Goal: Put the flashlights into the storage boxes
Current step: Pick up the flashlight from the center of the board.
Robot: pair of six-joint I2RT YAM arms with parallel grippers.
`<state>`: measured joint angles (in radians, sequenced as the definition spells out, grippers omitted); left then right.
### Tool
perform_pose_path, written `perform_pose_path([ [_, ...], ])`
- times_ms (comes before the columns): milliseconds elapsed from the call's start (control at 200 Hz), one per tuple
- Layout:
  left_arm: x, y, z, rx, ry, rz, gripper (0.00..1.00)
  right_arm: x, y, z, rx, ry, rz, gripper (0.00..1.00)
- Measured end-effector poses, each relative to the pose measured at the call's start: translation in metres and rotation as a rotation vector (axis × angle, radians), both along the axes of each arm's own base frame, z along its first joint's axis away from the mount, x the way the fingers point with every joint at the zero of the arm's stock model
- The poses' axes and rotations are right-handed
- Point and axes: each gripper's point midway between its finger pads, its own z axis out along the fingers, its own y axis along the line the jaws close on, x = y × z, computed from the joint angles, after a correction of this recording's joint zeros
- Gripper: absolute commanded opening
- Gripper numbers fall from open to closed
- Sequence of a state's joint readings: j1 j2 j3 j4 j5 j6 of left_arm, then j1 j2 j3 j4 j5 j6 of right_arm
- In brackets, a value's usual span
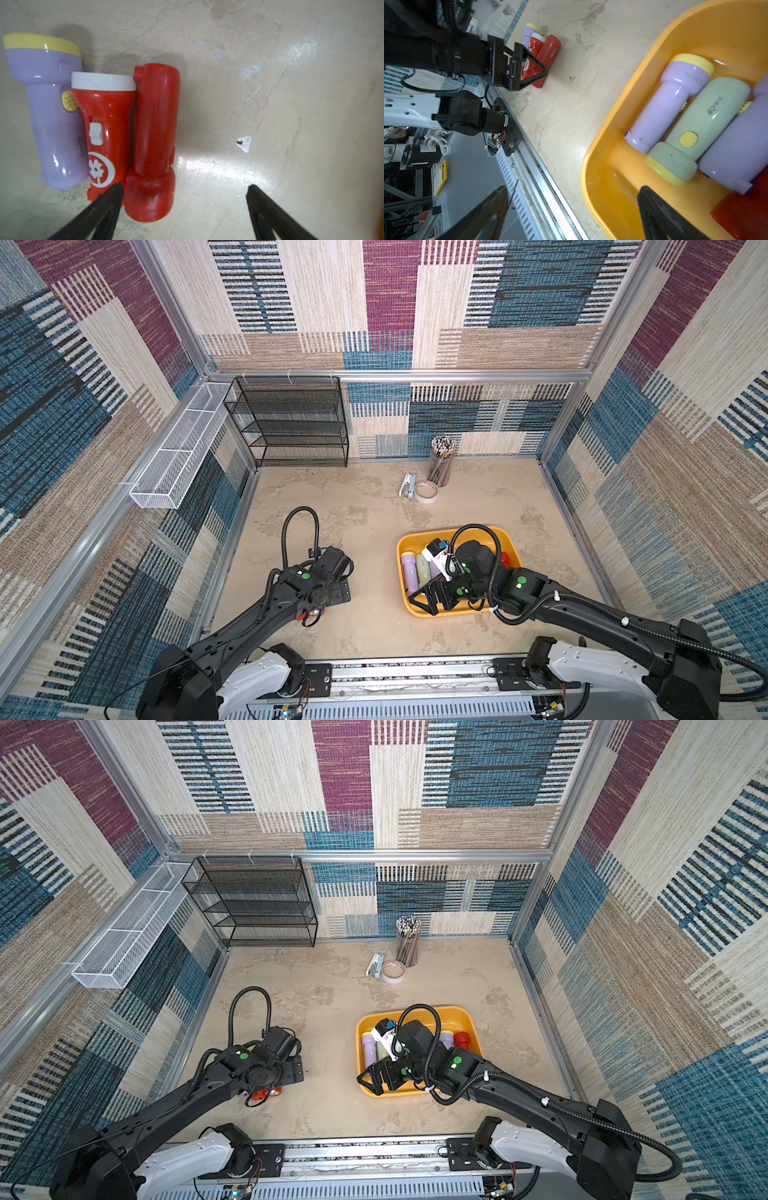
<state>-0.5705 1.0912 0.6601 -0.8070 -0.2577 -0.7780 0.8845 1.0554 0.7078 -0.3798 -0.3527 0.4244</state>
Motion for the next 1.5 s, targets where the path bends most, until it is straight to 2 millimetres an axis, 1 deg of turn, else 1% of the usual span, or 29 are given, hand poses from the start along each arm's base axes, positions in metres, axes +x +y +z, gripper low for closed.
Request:
perform_pose_path([
  [160,0.003,0.001,-0.008,0.011,0.019,0.012,0.91,-0.003,0.0,0.001,0.006,-0.008,0.011,1.0],
  [341,0.007,0.003,-0.014,0.013,0.026,0.033,0.85,-0.004,-0.003,-0.005,-0.006,-0.002,0.007,1.0],
  [596,0.016,0.009,-0.025,0.022,0.05,0.073,0.84,-0.001,-0.004,-0.006,-0.014,-0.009,-0.006,1.0],
  [706,0.021,0.009,-0.028,0.011,0.058,0.087,0.81,0.0,-0.004,-0.006,-0.016,-0.012,-0.01,1.0],
  [836,0.028,0.008,-0.03,0.003,0.064,0.095,0.81,0.001,-0.005,-0.006,-0.018,-0.017,-0.021,1.0],
  [982,0.033,0.011,-0.034,-0.002,0.067,0.114,0.76,0.002,-0.006,-0.006,-0.019,-0.016,-0.027,1.0],
  [1117,0.036,0.011,-0.037,-0.013,0.076,0.121,0.71,0.003,-0.006,-0.007,-0.022,-0.014,-0.031,1.0],
  [1187,0.038,0.011,-0.039,-0.015,0.078,0.126,0.64,0.003,-0.006,-0.007,-0.023,-0.014,-0.032,1.0],
  [1312,0.041,0.011,-0.041,-0.029,0.085,0.136,0.57,0.004,-0.006,-0.007,-0.026,-0.017,-0.037,1.0],
  [1357,0.042,0.01,-0.042,-0.033,0.084,0.137,0.53,0.004,-0.006,-0.007,-0.026,-0.017,-0.037,1.0],
  [1452,0.045,0.01,-0.043,-0.035,0.086,0.135,0.41,0.004,-0.007,-0.007,-0.027,-0.017,-0.038,1.0],
  [1502,0.047,0.009,-0.044,-0.035,0.089,0.132,0.37,0.006,-0.008,-0.007,-0.032,-0.024,-0.048,1.0],
])
